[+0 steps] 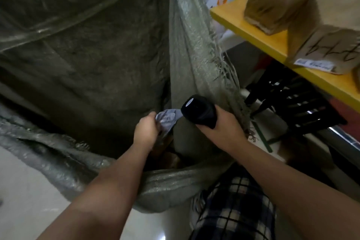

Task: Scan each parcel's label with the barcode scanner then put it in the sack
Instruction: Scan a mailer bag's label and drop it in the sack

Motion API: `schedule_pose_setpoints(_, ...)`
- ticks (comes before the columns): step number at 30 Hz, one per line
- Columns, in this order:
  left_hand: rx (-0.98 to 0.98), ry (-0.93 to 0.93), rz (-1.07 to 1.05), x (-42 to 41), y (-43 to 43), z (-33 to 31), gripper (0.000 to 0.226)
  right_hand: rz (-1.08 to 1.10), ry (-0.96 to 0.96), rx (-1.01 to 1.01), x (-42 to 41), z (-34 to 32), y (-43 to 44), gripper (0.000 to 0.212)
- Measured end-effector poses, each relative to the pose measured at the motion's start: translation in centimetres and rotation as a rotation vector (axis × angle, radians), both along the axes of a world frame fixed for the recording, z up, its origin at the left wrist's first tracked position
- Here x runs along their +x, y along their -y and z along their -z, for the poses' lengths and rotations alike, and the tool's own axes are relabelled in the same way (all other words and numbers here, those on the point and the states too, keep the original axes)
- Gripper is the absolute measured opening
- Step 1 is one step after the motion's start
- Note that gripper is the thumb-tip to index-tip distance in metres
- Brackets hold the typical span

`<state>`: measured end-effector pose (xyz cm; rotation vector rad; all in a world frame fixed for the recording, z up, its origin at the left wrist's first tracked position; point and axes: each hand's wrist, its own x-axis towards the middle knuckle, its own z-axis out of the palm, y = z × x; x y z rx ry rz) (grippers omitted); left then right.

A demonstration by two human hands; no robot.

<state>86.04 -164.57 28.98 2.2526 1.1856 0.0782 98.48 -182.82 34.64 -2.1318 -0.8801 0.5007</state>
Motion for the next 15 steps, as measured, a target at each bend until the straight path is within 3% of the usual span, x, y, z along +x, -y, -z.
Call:
schedule_pose_setpoints(4,0.037,-0.299,0.131,-0.9,-0.7,3.6,0.02,0.042,0.005,0.025,-0.2,1.8,0.6,0.048)
schedule_pose_setpoints(7,0.071,-0.416,0.208,-1.2,-0.4,4.1,0.02,0.038,-0.027,0.029,-0.4,2.3,0.8,0.047)
schedule_pose_setpoints(15,0.515,-0.031,0.4,0.8,4.9,-6.3,0.028,0.188,-0.031,0.199,-1.1,-2.1,3.4,0.042)
